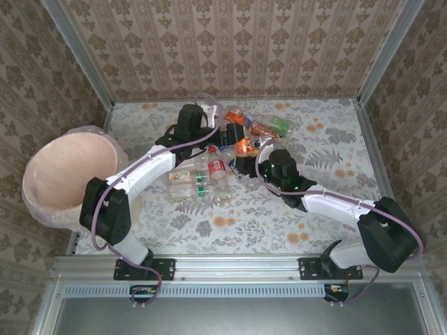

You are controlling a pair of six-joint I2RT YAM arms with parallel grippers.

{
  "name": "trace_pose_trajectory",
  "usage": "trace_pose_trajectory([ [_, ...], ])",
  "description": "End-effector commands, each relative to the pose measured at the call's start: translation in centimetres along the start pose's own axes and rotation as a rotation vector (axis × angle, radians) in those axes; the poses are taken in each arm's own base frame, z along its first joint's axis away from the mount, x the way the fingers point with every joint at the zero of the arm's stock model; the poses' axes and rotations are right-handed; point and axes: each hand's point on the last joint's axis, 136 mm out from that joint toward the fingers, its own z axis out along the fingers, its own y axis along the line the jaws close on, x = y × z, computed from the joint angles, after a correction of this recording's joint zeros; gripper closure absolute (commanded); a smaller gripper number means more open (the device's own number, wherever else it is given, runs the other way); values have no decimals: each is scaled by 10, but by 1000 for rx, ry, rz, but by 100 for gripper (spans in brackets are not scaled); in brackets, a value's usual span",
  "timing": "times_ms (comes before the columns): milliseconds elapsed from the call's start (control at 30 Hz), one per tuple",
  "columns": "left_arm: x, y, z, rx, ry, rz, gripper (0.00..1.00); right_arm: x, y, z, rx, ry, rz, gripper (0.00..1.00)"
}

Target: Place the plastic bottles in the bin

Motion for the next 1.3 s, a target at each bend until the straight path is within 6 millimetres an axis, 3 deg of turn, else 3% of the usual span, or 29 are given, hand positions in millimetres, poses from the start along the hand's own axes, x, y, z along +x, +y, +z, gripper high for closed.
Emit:
trace_pose_trajectory([
  [0,-12,-20,5,60,-16,-11,0,-28,15,2,-69,-76,16,46],
  [267,-2,-36,16,161,23,-2,4,-43,22,3,-94,-118,35,46],
  [567,4,-43,16,193,54,18,32,-42,30,3,-135,-99,32,44],
  [700,2,-41,14,170,39,25,38,-40,33,3,-161,-77,33,41],
  [800,0,-38,13,145,24,29,42,-36,34,2,-174,-51,35,32],
  [1000,-6,-29,8,85,-17,28,44,-30,35,2,-188,18,25,3],
  [1267,-10,-17,3,35,-48,9,47,-31,27,-3,-140,14,0,0],
])
